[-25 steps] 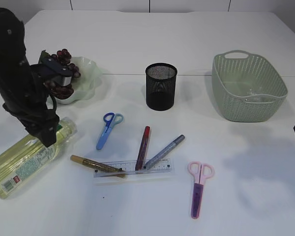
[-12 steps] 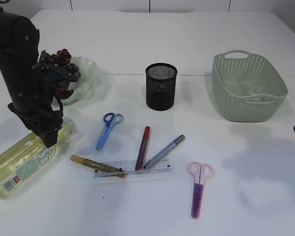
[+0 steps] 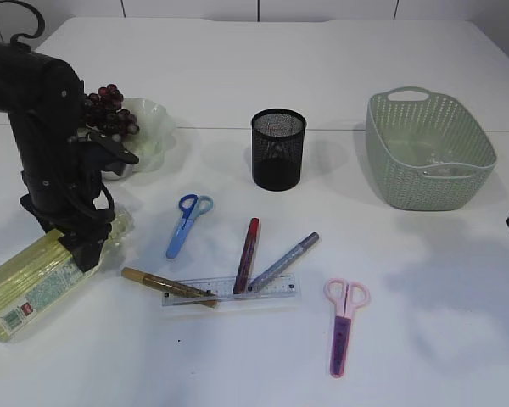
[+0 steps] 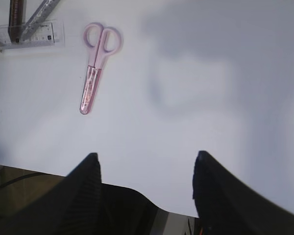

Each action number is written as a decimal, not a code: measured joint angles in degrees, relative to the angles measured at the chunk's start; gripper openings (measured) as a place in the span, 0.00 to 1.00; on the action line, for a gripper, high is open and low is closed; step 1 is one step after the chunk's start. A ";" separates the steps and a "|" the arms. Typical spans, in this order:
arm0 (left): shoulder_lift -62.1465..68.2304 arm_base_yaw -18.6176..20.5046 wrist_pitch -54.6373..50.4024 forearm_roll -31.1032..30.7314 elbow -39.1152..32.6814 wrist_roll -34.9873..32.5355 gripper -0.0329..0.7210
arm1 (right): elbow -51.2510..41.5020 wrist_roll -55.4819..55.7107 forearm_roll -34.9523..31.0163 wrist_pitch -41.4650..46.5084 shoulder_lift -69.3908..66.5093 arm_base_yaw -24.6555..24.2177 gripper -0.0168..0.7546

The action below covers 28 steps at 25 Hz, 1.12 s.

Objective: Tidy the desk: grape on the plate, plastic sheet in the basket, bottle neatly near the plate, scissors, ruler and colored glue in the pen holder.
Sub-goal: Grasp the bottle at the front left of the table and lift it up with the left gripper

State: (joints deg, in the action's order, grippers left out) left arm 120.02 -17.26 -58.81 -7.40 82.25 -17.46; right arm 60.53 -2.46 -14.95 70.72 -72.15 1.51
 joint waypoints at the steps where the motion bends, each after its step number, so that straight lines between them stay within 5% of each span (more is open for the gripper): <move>1: 0.27 0.00 0.11 0.00 0.10 0.00 0.83 | 0.00 -0.10 0.00 0.00 0.00 0.00 0.63; 14: 4.07 0.00 0.98 -0.35 0.12 0.13 0.82 | 0.00 -0.12 0.00 0.00 0.00 0.00 0.63; 28: 4.07 0.00 0.28 0.24 0.43 0.75 0.66 | 0.00 -0.22 0.00 0.00 0.00 0.00 0.63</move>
State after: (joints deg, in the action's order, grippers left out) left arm 124.09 -17.26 -58.52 -7.15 82.68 -16.71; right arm 60.53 -2.68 -14.95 70.72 -72.15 1.51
